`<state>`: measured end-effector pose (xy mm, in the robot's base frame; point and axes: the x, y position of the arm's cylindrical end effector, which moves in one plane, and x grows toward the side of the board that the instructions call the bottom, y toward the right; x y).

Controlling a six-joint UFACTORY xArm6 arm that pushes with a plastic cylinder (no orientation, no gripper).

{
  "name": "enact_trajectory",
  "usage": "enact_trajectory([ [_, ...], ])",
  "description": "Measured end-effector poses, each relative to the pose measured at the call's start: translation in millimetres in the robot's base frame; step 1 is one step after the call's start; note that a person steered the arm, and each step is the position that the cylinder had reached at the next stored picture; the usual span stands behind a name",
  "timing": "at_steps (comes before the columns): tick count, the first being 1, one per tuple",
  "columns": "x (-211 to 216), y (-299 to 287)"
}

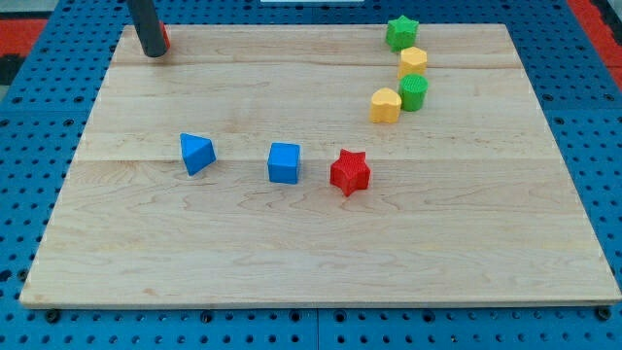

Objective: Move the blue triangle to the center left

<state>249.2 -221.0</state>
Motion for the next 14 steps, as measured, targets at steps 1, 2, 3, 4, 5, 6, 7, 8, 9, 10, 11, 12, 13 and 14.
enact_trajectory([
  [1,0,1],
  [2,0,1],
  [3,27,28],
  [4,50,88],
  [5,55,96],
  [6,55,96],
  [7,55,94],
  [8,56,93],
  [9,65,112],
  [10,85,117],
  [11,101,117],
  [12,105,110],
  [13,119,79],
  [14,167,45],
])
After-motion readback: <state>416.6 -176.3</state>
